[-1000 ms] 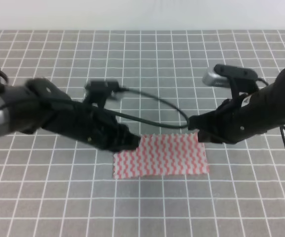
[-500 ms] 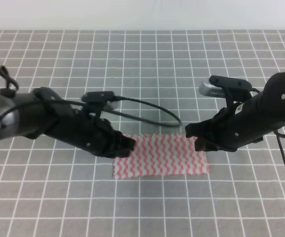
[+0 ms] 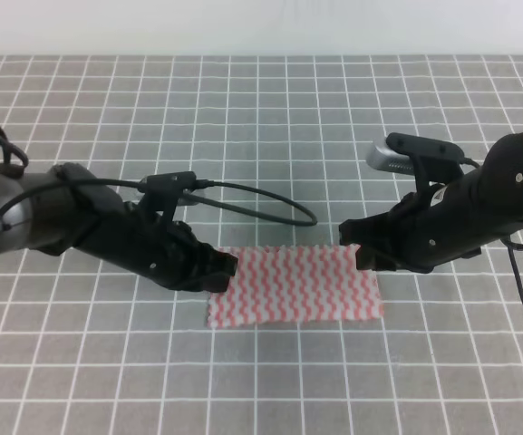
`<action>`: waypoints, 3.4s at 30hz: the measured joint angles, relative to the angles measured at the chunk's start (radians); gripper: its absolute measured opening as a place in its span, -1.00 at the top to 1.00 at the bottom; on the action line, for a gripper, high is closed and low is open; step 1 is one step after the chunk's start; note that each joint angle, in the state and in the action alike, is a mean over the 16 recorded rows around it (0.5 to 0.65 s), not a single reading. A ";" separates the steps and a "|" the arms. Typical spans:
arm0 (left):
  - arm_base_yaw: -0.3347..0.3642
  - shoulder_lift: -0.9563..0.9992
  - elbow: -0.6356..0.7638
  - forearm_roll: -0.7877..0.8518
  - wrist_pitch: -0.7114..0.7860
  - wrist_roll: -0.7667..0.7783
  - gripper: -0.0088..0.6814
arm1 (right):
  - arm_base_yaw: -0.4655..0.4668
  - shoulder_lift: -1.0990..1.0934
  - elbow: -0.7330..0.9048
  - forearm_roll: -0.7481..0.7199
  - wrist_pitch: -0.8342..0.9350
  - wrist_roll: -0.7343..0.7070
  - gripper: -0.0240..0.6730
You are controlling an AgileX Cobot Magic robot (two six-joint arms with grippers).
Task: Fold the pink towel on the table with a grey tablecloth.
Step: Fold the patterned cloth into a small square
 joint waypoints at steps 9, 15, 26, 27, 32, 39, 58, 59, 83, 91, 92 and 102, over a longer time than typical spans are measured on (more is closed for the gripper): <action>0.000 0.030 -0.022 0.003 0.031 -0.003 0.98 | -0.002 0.005 0.000 -0.002 0.000 0.001 0.49; 0.000 0.016 -0.027 0.007 0.056 -0.006 0.98 | -0.016 0.022 0.000 -0.002 0.009 0.003 0.35; 0.000 -0.026 -0.057 0.004 0.081 -0.004 0.98 | -0.041 0.050 0.000 0.004 0.020 0.005 0.21; 0.000 -0.025 -0.060 0.003 0.082 -0.003 0.98 | -0.041 0.050 0.000 0.004 0.020 0.005 0.21; 0.000 -0.004 -0.071 0.008 0.086 0.001 0.98 | -0.042 0.051 0.000 0.005 0.016 0.005 0.21; 0.000 0.035 -0.076 0.027 0.092 0.007 0.98 | -0.042 0.051 0.000 0.006 0.014 0.005 0.21; 0.002 0.043 -0.141 0.072 0.174 -0.015 0.98 | -0.042 0.061 0.000 0.008 0.039 0.003 0.21; 0.002 0.045 -0.141 0.074 0.173 -0.015 0.98 | -0.042 0.063 0.000 0.009 0.038 0.003 0.21; 0.002 0.070 -0.141 0.142 0.126 -0.061 0.98 | -0.041 0.120 0.000 0.046 -0.018 -0.007 0.21; 0.002 0.086 -0.140 0.144 0.129 -0.060 0.98 | -0.042 0.137 0.000 0.055 -0.028 -0.009 0.21; 0.002 0.088 -0.140 0.145 0.130 -0.060 0.98 | -0.042 0.139 0.000 0.056 -0.029 -0.009 0.21; 0.002 0.108 -0.141 0.155 0.146 -0.059 0.98 | -0.042 0.149 0.000 0.079 -0.040 -0.022 0.21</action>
